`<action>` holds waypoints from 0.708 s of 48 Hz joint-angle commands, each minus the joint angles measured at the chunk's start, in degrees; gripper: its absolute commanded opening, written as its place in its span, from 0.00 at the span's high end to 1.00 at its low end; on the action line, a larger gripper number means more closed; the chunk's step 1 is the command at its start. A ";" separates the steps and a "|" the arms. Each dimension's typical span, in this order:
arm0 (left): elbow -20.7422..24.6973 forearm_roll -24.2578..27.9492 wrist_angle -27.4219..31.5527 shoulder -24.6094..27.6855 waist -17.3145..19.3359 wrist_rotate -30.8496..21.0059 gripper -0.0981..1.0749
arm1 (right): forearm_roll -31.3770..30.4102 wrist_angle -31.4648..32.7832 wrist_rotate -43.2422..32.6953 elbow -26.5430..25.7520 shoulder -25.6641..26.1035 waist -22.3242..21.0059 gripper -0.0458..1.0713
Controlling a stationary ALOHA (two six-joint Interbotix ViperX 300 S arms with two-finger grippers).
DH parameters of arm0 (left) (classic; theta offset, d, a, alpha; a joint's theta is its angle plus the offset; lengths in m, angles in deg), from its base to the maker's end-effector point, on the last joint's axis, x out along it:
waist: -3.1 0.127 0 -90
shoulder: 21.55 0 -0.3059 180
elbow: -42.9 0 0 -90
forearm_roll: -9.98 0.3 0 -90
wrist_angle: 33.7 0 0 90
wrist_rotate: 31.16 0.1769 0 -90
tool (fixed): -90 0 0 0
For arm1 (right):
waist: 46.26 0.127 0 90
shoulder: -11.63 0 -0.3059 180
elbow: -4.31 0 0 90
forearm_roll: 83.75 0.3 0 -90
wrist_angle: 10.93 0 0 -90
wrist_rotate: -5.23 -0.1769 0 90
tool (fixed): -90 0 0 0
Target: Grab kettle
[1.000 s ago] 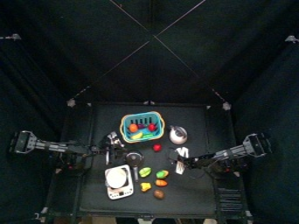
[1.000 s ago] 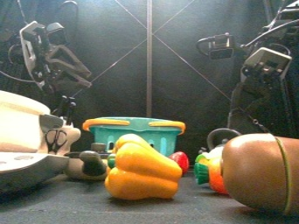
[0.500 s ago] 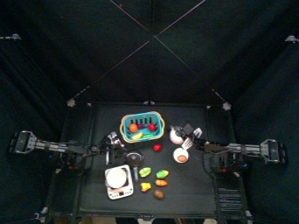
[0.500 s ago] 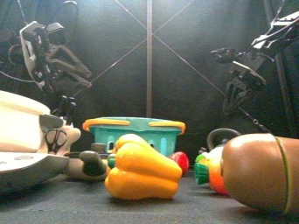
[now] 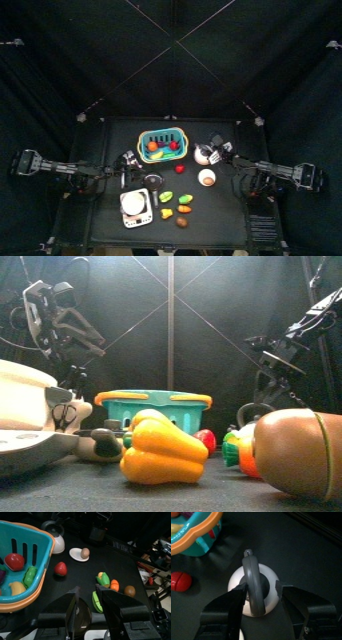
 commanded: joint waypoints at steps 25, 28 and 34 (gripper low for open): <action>0.88 0.09 -0.18 0.09 0.35 0.09 0.28 | -0.62 -2.02 0.53 -0.79 -4.22 -0.35 0.42; 0.88 0.00 -0.18 0.09 0.35 0.00 0.28 | -0.62 -2.02 0.53 -0.88 -4.04 -0.35 0.45; 0.88 0.09 -0.18 0.09 0.35 0.00 0.28 | -0.62 -2.02 0.53 -1.05 -2.90 -0.26 0.46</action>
